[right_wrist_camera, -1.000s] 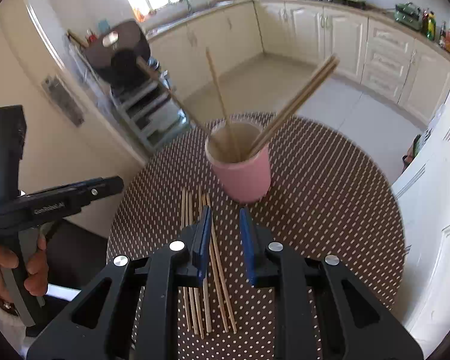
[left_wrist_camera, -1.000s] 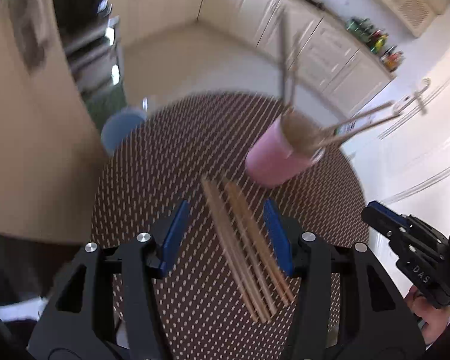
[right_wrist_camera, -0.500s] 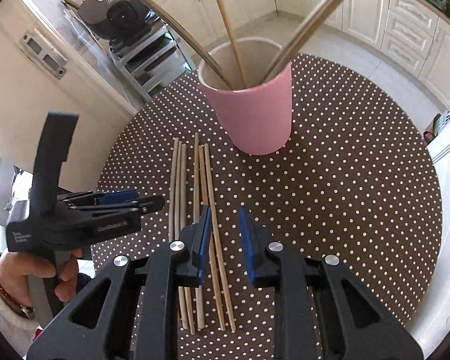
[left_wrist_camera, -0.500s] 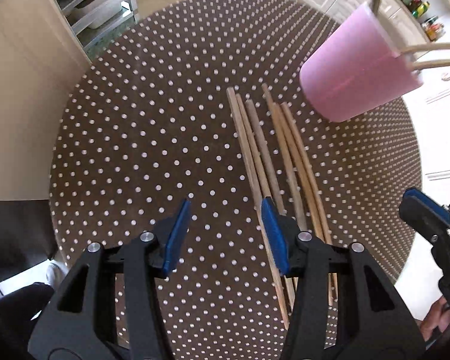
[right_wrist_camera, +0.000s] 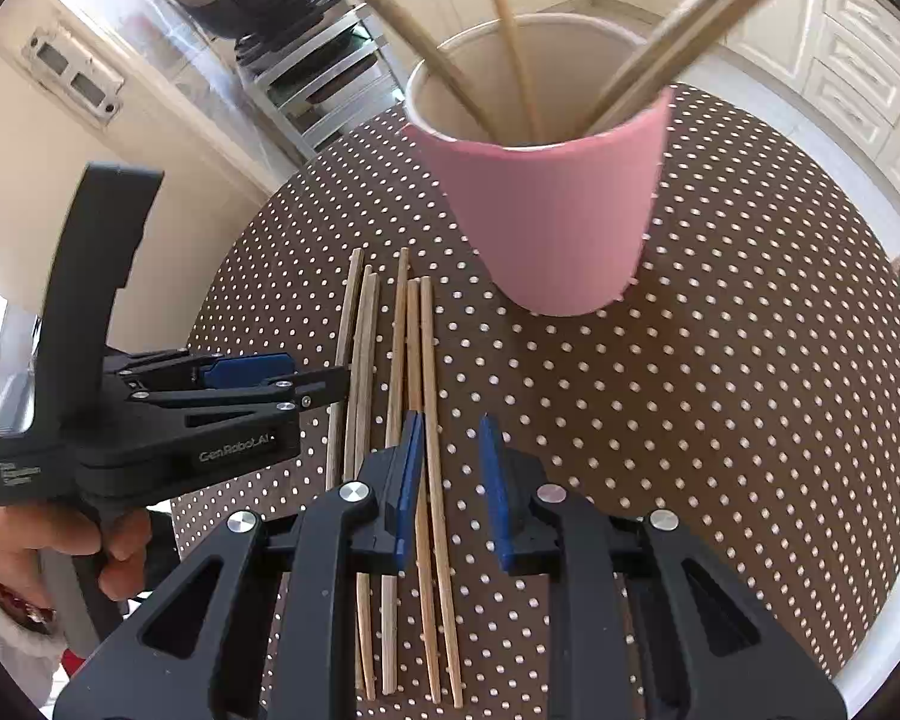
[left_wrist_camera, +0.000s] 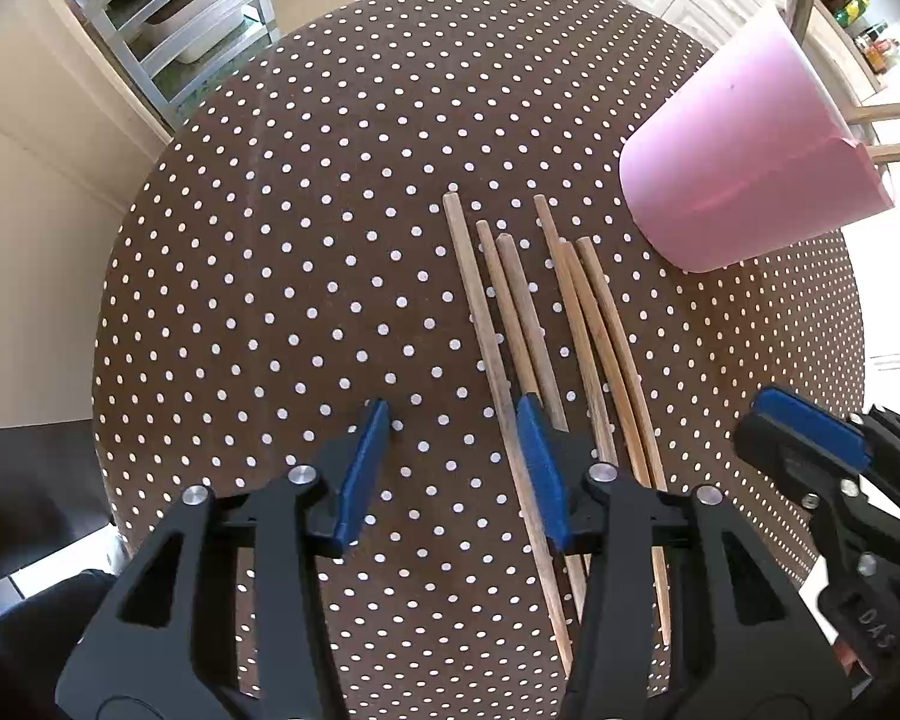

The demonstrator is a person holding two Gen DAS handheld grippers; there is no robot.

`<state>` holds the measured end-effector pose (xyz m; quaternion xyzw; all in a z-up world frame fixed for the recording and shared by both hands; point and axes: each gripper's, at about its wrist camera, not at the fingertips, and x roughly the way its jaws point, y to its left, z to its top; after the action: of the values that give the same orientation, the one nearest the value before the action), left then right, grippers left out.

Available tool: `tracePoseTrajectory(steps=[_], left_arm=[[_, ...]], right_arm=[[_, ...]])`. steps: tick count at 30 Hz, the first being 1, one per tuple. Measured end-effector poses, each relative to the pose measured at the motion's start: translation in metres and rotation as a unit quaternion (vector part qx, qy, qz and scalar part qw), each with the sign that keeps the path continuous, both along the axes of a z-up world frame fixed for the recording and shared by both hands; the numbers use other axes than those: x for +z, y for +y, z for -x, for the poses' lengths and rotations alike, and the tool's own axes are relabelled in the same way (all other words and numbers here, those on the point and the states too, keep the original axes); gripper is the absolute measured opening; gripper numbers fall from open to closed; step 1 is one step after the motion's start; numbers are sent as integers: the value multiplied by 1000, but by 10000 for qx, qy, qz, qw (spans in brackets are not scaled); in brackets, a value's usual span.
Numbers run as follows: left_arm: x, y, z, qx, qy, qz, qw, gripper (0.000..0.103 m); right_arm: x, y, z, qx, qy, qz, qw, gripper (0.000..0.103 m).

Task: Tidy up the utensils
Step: 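Lower the right gripper to the chopsticks and grasp one more, then lift the chopstick with the right gripper over the pink cup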

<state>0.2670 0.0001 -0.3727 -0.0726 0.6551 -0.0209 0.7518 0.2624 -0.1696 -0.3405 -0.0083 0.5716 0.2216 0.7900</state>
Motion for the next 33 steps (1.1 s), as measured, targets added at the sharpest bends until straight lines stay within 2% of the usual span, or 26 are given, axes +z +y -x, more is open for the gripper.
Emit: tracePoseTrajectory(steps=[2,10,16,21,24,26,30,33], left_arm=[[4,3,-10,24,14,58,10000,41],[2,16,-9,21,52,-9,10000,29],[-4,18,-12,70,46,-3,10000,27],[-3,21,-12,143,-5,-59,9999,17],[-4,24,-9,201,-29,-42,9998,10],[-5,29,-10,290,-17,47,9996,6],[-4,36,-7,328,-65,138,9993,6],[14,32,5,349,-214,312,9987,6]], right_arm=[[-4,8,-4,117,-19,45,9999,18],[-32,35,-19,475,-96,574,9972,18],[-40,49,-29,623,-145,833,9945,18],[-44,65,-36,744,-268,1064,9912,18],[-46,74,-40,770,-315,1181,9895,13],[-48,74,-43,734,-280,1164,9901,9],[-48,67,-47,621,-61,945,9936,5],[-41,60,-39,499,-1,718,9962,5]])
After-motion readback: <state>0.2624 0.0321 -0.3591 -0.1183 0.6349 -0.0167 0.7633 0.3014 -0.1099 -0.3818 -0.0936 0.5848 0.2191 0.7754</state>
